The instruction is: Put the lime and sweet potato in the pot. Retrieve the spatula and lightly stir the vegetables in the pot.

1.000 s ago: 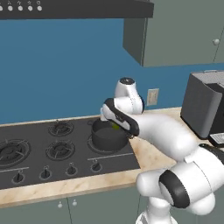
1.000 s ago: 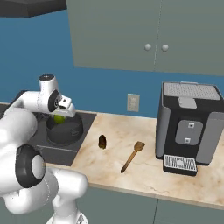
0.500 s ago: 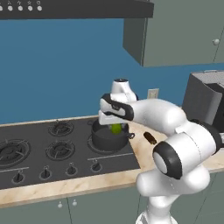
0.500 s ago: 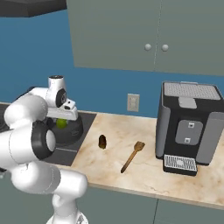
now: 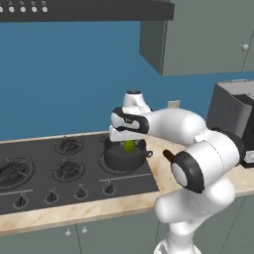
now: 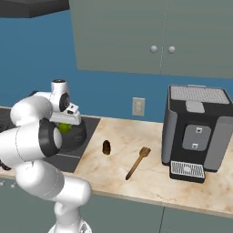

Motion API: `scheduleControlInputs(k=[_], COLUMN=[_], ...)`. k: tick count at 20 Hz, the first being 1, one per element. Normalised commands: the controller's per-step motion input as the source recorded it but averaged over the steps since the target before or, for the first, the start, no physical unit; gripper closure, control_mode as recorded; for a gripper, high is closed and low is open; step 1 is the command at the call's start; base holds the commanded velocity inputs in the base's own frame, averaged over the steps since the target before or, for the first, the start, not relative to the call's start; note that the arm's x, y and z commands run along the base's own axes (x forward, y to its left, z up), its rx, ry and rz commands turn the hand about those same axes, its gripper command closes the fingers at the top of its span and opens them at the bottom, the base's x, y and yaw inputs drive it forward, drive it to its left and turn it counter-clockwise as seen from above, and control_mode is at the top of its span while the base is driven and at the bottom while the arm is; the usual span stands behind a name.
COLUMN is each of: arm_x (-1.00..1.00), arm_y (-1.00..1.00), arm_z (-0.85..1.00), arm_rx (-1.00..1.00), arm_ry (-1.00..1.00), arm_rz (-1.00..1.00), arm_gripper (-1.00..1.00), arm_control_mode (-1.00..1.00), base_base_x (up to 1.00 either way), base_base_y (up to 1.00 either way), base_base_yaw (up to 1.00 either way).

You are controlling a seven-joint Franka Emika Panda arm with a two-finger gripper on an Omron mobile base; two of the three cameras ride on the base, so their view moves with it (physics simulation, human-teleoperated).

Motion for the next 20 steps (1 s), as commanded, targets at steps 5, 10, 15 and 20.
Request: scheduleControlInputs(k=[5,10,15,20], arm_x=[0.20,0.12,0.07,0.10], arm_y=[0.05,0.01,0.07,0.02], arm_z=[-0.10,-0.31,-0.34,-0.07], arm_rx=[0.00,0.00,0.00,0.00], arm_ry=[0.00,0.00,0.00,0.00], arm_rz=[0.00,0.00,0.00,0.00], arm_gripper=[1.00,1.00,1.00,1.00], arm_control_mode=[-1.00,-1.00,-1.00,-1.00], base_base_x=[0.00,0.00,0.00,0.00], base_base_y=[0.00,0.00,0.00,0.00], base_base_yaw=[0.00,0.00,0.00,0.00])
